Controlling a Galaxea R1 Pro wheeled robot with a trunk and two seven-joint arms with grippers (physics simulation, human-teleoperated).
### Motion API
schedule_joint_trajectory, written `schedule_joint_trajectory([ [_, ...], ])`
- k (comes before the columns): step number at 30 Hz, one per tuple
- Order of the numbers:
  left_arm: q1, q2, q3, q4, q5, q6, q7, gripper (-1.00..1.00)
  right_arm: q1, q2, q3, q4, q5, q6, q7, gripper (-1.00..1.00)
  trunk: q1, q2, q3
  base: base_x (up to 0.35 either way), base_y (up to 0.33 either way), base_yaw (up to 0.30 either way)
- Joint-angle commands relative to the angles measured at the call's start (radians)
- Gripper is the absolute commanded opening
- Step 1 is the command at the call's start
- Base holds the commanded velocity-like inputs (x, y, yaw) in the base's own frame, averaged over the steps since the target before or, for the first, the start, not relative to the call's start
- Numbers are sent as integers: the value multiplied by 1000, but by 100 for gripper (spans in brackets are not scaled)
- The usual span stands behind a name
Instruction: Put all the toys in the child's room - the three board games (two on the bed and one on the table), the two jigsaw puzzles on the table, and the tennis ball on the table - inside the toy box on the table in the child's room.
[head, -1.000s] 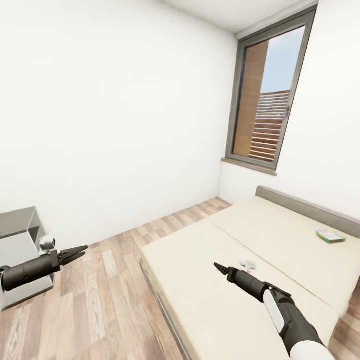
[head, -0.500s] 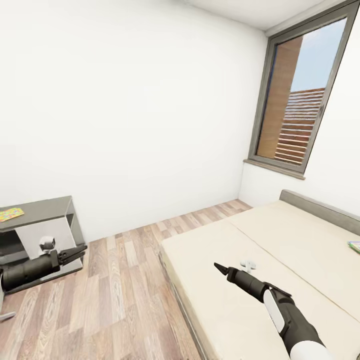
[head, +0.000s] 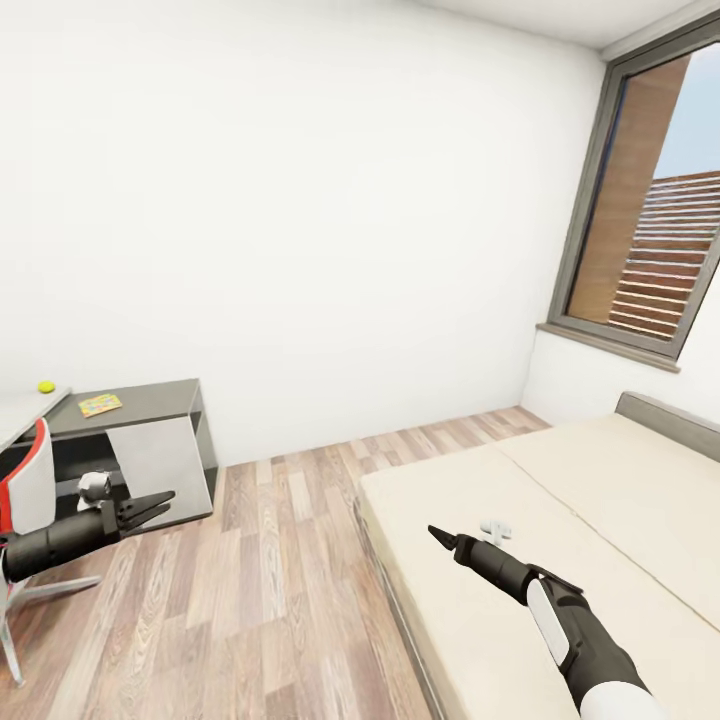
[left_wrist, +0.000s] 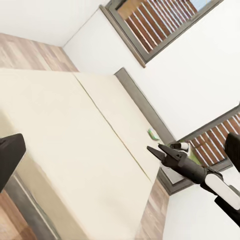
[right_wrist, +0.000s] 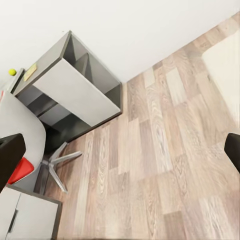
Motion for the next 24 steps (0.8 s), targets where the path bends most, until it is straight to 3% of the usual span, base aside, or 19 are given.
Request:
schedule_joint_trajectory([
  [1, -1, -1, 2, 0, -10, 10, -9, 100, 0, 0, -2, 0, -8, 9, 2, 100, 0, -1, 0, -2, 0, 282],
  [11, -1, -1, 2, 0, -12, 10, -9, 100, 0, 0, -2, 0, -9, 9, 2, 100, 0, -1, 0, -3, 0, 282],
  [24, -1, 0, 3, 0, -11, 10, -9, 100, 0, 0, -2, 0, -8, 9, 2, 100, 0, -1, 0, -103, 41, 282],
])
